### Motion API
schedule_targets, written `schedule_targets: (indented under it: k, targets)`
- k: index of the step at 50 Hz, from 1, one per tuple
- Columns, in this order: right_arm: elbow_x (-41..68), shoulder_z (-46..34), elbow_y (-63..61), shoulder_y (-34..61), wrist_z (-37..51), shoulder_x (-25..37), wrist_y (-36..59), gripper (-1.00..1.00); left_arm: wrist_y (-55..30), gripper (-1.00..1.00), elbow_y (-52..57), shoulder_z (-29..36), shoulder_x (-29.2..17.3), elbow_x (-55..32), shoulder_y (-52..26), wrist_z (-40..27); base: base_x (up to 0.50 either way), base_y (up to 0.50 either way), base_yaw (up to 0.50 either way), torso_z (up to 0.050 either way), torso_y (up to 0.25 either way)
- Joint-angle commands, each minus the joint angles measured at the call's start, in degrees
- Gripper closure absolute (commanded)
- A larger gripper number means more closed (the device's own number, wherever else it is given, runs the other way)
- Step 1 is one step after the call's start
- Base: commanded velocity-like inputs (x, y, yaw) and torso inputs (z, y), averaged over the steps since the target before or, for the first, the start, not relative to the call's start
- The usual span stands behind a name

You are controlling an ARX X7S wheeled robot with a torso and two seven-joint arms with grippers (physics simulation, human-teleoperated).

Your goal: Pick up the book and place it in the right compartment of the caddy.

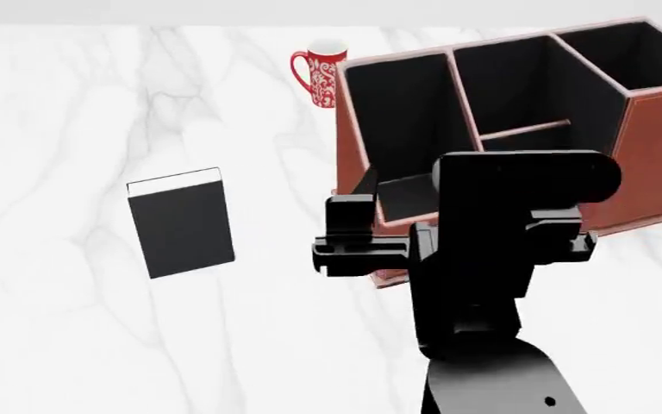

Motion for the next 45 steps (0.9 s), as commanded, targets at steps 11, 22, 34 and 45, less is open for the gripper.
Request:
schedule_targets:
  k: [11, 22, 34, 45]
  targets:
    - [2.6, -2.2, 3.4, 19.5, 2.9, -1.3, 15.0, -1.0, 0.3, -1.0, 0.8, -0.8, -0.3, -0.8, 1.5, -0.5, 0.11, 0.0, 0.0, 0.0, 0.0]
    - [3.2, -2.7, 3.7, 20.3, 3.0, -0.6, 14.9, -1.0, 0.0, -1.0, 1.2, -0.3, -0.6, -0.5, 1.2, -0.9, 0.5, 0.0, 0.0, 0.0, 0.0]
    - [4.2, -2.8, 4.4, 21.3, 3.0, -0.5, 14.9, -1.0, -0.2, -1.0, 1.5, -0.2, -0.9, -0.2, 1.4, -1.3, 0.5, 0.0, 0.0, 0.0, 0.0]
    - [5.4, -2.2, 4.5, 20.8, 3.2, -0.7, 15.2, -1.0, 0.2, -1.0, 1.4, -0.4, -0.8, -0.3, 1.8, -1.3, 0.5, 0.0, 0.0, 0.0, 0.001]
